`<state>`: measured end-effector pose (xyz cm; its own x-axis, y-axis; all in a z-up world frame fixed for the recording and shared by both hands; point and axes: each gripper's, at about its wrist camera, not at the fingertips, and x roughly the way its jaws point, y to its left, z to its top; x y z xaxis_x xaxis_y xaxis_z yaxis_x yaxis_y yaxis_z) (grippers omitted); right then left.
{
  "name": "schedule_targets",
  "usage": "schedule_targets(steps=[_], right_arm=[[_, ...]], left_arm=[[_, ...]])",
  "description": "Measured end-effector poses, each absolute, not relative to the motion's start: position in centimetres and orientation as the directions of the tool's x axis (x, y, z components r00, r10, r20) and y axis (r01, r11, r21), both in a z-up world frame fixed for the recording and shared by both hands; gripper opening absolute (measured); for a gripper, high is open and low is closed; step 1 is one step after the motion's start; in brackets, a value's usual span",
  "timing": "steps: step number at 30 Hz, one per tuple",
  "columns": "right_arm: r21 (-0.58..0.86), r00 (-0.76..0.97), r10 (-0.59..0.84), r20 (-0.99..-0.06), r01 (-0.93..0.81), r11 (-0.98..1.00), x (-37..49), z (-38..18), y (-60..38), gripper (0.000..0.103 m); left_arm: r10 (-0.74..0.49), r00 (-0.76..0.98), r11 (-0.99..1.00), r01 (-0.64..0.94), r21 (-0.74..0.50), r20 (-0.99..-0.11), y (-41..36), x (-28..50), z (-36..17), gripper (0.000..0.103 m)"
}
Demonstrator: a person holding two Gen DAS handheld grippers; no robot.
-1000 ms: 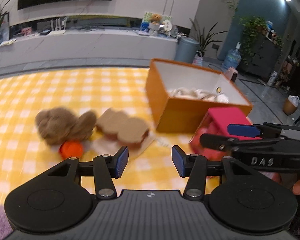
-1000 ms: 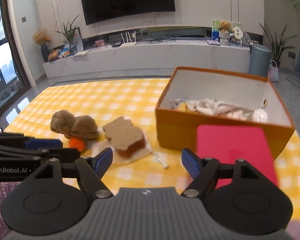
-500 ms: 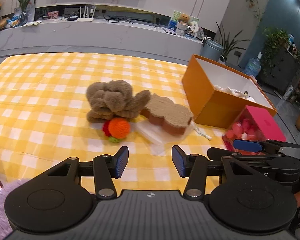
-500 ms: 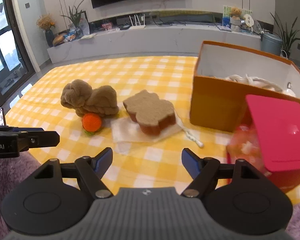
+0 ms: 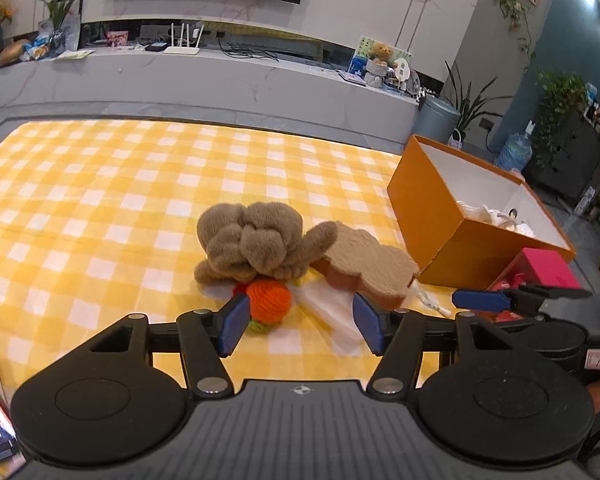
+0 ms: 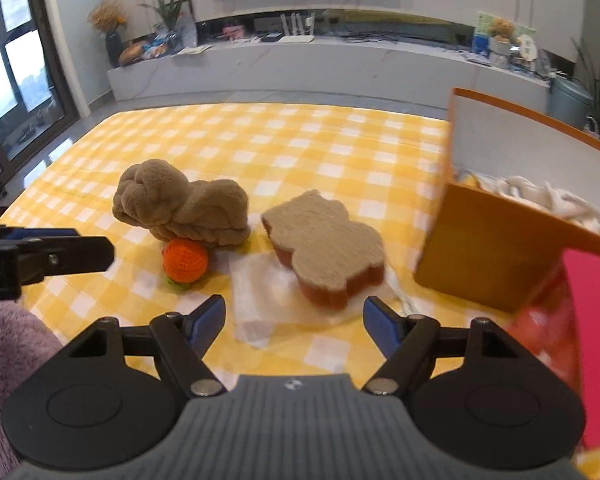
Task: Organize soft objects
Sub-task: 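Grasp the brown plush toy with the left tool while the right tool grasps the bear-shaped sponge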
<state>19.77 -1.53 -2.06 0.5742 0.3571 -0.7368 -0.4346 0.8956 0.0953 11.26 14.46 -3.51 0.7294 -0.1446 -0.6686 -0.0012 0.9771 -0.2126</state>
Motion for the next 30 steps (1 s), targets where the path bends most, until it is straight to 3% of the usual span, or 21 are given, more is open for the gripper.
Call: schedule_targets(steps=[2, 5, 11, 17, 22, 30], right_arm=[[0.098, 0.566, 0.369, -0.737, -0.450, 0.887, 20.4, -1.8, -0.9, 0.075], [0.087, 0.565, 0.377, -0.734, -0.473, 0.877, 21.2, -1.6, -0.1, 0.075], [0.084, 0.555, 0.386, -0.737, -0.491, 0.867, 22.8, -1.6, 0.5, 0.075], [0.042, 0.544, 0.371, -0.753, -0.522, 0.852, 24.2, -2.4, 1.1, 0.075], [0.015, 0.560, 0.317, -0.766, -0.478, 0.878, 25.5, -3.9, 0.5, 0.075], [0.042, 0.563, 0.299, -0.771, -0.424, 0.905, 26.4, -5.9, -0.6, 0.075]], left_arm=[[-0.128, 0.734, 0.982, 0.001, -0.187, -0.667, 14.7, 11.8, -3.3, 0.071], [-0.121, 0.747, 0.989, 0.034, -0.144, -0.653, 14.7, 12.3, -2.8, 0.082], [-0.105, 0.754, 0.990, 0.141, 0.004, -0.648, 13.7, 14.3, -2.4, 0.083], [-0.020, 0.713, 0.944, 0.245, 0.222, -0.701, 12.5, 17.4, -4.3, 0.087], [-0.032, 0.695, 0.955, 0.232, 0.183, -0.719, 12.9, 18.7, -5.8, 0.086], [0.011, 0.683, 0.964, 0.187, 0.190, -0.731, 13.1, 18.8, -6.0, 0.062]])
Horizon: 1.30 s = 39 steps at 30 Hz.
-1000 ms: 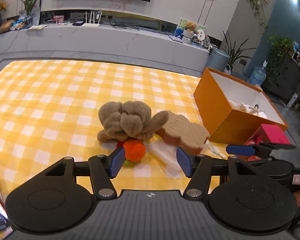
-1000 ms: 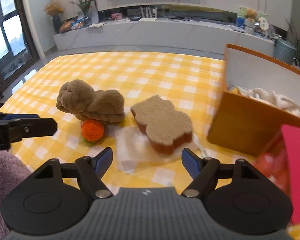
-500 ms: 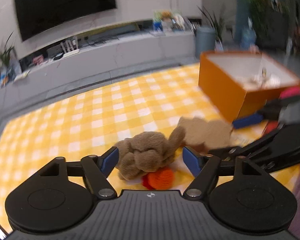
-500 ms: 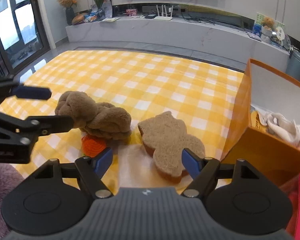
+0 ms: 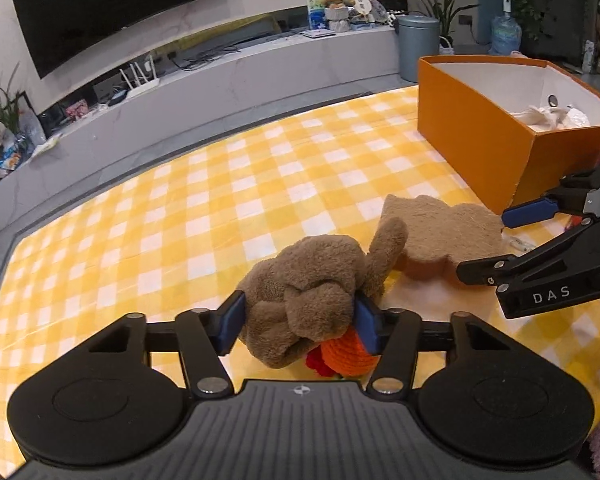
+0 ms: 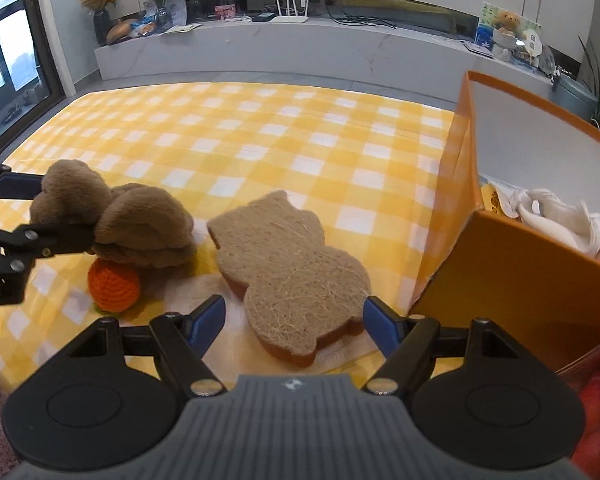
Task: Organize soft objects
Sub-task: 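Grasp the brown plush toy with the left tool while the right tool grasps the bear-shaped sponge, then carry the plush toy with the left tool while the right tool carries the sponge to the orange box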
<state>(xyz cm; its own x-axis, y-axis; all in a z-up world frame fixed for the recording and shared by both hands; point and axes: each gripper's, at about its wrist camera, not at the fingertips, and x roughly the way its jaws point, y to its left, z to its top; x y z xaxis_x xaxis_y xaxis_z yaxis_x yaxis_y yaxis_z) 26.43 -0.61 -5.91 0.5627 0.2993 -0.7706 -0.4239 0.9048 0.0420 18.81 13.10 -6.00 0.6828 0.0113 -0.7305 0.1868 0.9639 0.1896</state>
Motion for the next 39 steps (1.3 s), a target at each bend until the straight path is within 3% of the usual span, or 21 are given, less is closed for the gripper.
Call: schedule_targets(steps=[5, 6, 7, 8, 9, 16, 23, 39], right_arm=[[0.019, 0.573, 0.284, -0.769, -0.423, 0.906, 26.5, -6.7, -0.5, 0.074], [0.007, 0.577, 0.276, -0.769, -0.423, 0.906, 26.5, -6.9, -0.4, 0.065], [0.011, 0.567, 0.280, -0.775, -0.430, 0.903, 26.5, -7.2, -0.4, 0.044], [0.033, 0.545, 0.288, -0.787, -0.430, 0.902, 26.6, -7.5, -0.5, 0.043], [0.050, 0.528, 0.285, -0.800, -0.414, 0.909, 26.7, -7.9, -0.7, 0.036], [0.036, 0.559, 0.296, -0.775, -0.427, 0.903, 25.5, -6.9, -0.9, 0.032], [0.044, 0.598, 0.324, -0.734, -0.434, 0.900, 24.0, -3.9, -1.6, 0.031], [0.134, 0.650, 0.383, -0.656, -0.399, 0.907, 17.4, 1.1, -7.6, 0.031]], left_arm=[[0.043, 0.693, 0.960, 0.171, 0.223, -0.719, 12.8, 18.4, -6.2, 0.052], [0.044, 0.698, 0.960, 0.169, 0.224, -0.715, 12.8, 18.3, -6.1, 0.048], [0.044, 0.702, 0.960, 0.166, 0.224, -0.711, 13.0, 18.3, -6.0, 0.046], [0.043, 0.708, 0.962, 0.161, 0.220, -0.705, 13.1, 18.2, -5.9, 0.043], [0.043, 0.711, 0.964, 0.156, 0.217, -0.701, 13.3, 18.2, -5.8, 0.041], [0.050, 0.759, 0.981, 0.086, 0.176, -0.649, 14.3, 17.9, -4.4, 0.034], [0.036, 0.811, 0.997, 0.010, 0.076, -0.583, 14.9, 16.5, -1.5, 0.034], [-0.052, 0.823, 0.994, -0.015, -0.113, -0.566, 12.6, 11.7, 0.6, 0.034]])
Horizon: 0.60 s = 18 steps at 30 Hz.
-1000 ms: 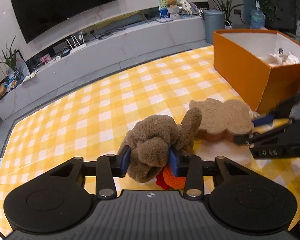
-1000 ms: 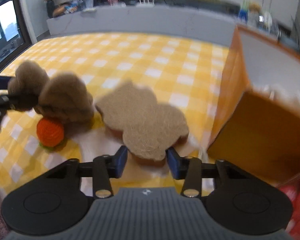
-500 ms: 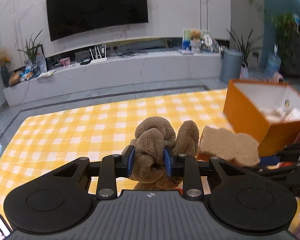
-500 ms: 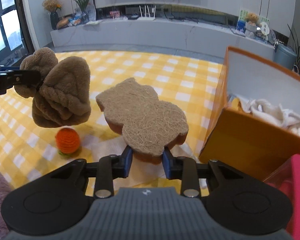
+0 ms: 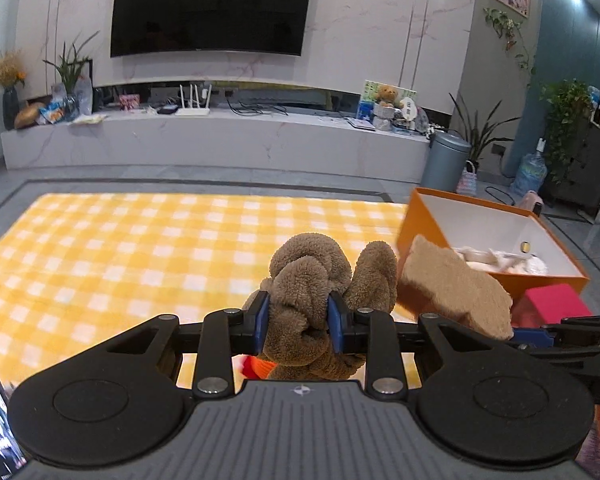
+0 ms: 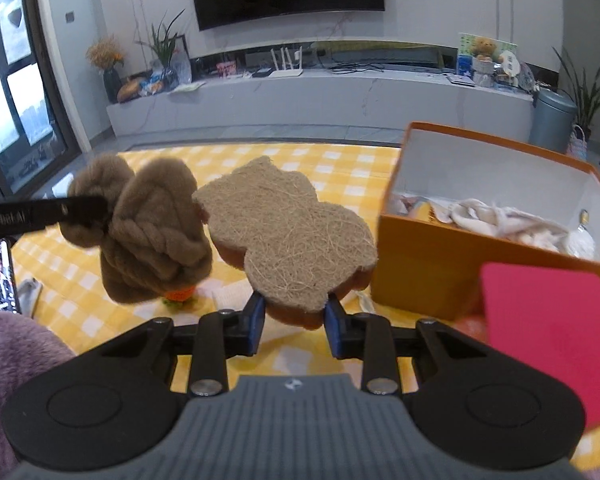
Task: Organize soft objects
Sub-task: 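Carry the plush toy with the left tool while the right tool carries the sponge to the orange box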
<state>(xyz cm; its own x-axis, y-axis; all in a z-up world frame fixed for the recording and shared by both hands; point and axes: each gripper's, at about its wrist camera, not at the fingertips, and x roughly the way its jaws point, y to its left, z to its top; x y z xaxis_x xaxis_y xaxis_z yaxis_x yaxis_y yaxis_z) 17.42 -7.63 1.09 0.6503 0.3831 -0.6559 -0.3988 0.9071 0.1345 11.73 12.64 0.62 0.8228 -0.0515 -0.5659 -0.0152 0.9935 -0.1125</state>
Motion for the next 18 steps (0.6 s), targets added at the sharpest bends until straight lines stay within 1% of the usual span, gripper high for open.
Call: schedule_targets(steps=[5, 10, 14, 18], right_arm=[[0.146, 0.684, 0.375, -0.626, -0.369, 0.918, 15.7, 2.4, -10.8, 0.031], [0.138, 0.727, 0.339, -0.597, -0.323, 0.936, 14.6, 3.8, -14.3, 0.031], [0.110, 0.759, 0.290, -0.583, -0.279, 0.954, 14.6, 4.9, -17.3, 0.031], [0.091, 0.784, 0.244, -0.571, -0.234, 0.968, 15.5, 6.1, -20.1, 0.031]], left_arm=[[-0.071, 0.823, 0.994, 0.014, -0.105, -0.563, 9.9, 10.9, 1.2, 0.034], [-0.098, 0.842, 0.994, 0.055, -0.096, -0.530, 7.0, 10.7, 2.1, 0.034], [-0.121, 0.847, 0.993, 0.095, -0.077, -0.518, 4.9, 12.0, 2.8, 0.034], [-0.171, 0.849, 0.984, 0.168, -0.051, -0.500, 2.0, 13.7, 3.6, 0.034]])
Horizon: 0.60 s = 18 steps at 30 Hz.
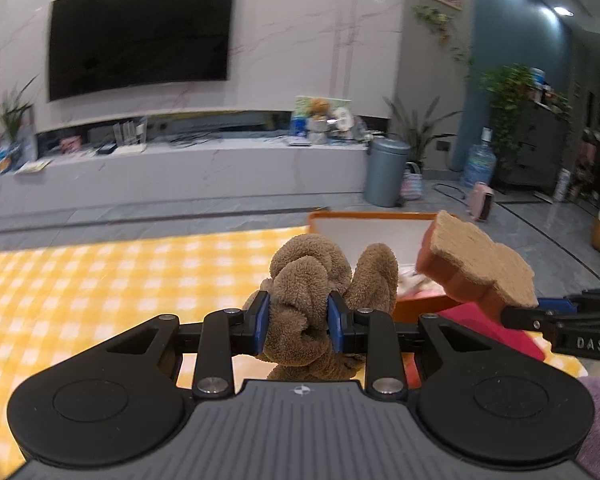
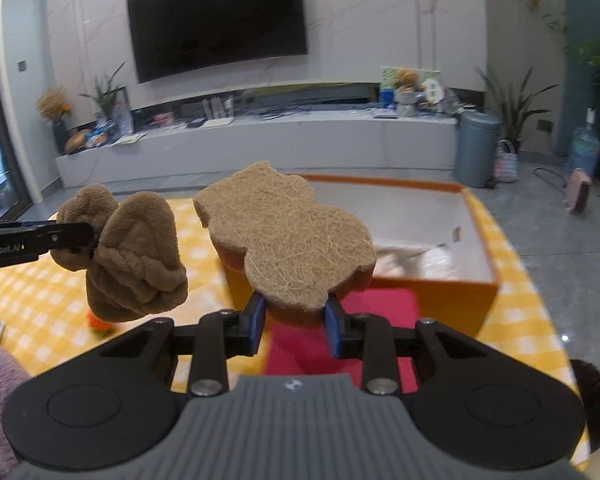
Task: Organize soft objects
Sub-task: 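Carry the plush toy with the left tool while the right tool carries the sponge to the orange box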
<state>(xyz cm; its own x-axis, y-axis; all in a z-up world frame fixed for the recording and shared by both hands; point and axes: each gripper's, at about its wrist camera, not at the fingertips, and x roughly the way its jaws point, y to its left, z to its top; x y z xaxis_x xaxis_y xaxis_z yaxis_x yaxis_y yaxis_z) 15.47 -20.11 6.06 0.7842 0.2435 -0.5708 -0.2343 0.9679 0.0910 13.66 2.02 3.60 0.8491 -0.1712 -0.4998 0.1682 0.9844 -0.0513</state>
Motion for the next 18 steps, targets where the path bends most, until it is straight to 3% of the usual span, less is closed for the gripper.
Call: schedule_targets(steps=[8, 18], right_arm=[[0.051, 0.815, 0.162, -0.556, -0.161, 0.986, 20.0, 7.7, -24.2, 0.031], [0.087, 0.767, 0.116, -0.631, -0.079, 0.993, 28.2, 6.6, -27.1, 0.031]], left_arm=[[-0.260, 0.833, 0.956, 0.294, -0.008, -0.487, -3.6, 18.2, 3.7, 0.034], [-0.285, 0.832, 0.945, 0.328, 0.007, -0.475, -5.7, 24.1, 3.2, 0.034]])
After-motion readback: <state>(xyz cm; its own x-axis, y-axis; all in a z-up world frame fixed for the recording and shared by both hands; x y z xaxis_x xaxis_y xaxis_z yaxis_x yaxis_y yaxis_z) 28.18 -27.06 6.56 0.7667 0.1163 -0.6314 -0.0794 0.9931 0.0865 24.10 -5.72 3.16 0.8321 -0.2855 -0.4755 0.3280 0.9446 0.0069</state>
